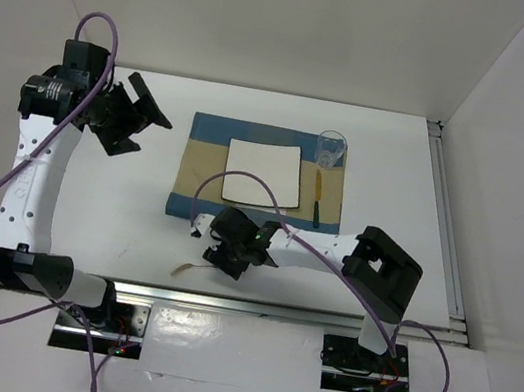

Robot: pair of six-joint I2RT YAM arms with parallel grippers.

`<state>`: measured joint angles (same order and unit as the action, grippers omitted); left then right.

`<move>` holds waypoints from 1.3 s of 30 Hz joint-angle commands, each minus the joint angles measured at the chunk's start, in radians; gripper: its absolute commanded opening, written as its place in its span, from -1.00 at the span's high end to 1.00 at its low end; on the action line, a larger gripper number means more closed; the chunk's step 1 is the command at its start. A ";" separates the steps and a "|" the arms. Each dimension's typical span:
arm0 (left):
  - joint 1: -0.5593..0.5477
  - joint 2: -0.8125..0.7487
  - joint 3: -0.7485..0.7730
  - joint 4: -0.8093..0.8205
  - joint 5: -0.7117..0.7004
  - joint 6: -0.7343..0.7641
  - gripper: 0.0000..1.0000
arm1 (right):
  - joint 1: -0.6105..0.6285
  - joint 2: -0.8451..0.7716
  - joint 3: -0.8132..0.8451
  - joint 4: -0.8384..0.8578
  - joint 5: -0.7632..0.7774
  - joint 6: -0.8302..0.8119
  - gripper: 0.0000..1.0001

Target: Set the dinner table for one person

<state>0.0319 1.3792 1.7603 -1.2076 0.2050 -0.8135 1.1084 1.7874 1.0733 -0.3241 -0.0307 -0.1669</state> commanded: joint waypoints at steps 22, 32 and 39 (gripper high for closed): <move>0.092 -0.042 -0.044 0.046 0.085 0.063 -1.00 | 0.041 -0.084 0.076 -0.119 -0.054 0.015 0.80; 0.102 -0.083 -0.039 0.106 0.142 0.033 -1.00 | -0.004 -0.016 0.448 -0.295 0.052 0.265 0.97; 0.111 -0.092 -0.027 0.118 0.142 0.033 -1.00 | -0.128 0.134 0.654 -0.283 -0.027 0.438 1.00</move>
<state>0.1356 1.3083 1.7214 -1.1248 0.3214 -0.7876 1.0283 1.8626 1.6726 -0.5701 -0.0334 0.1543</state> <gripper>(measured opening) 1.000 0.277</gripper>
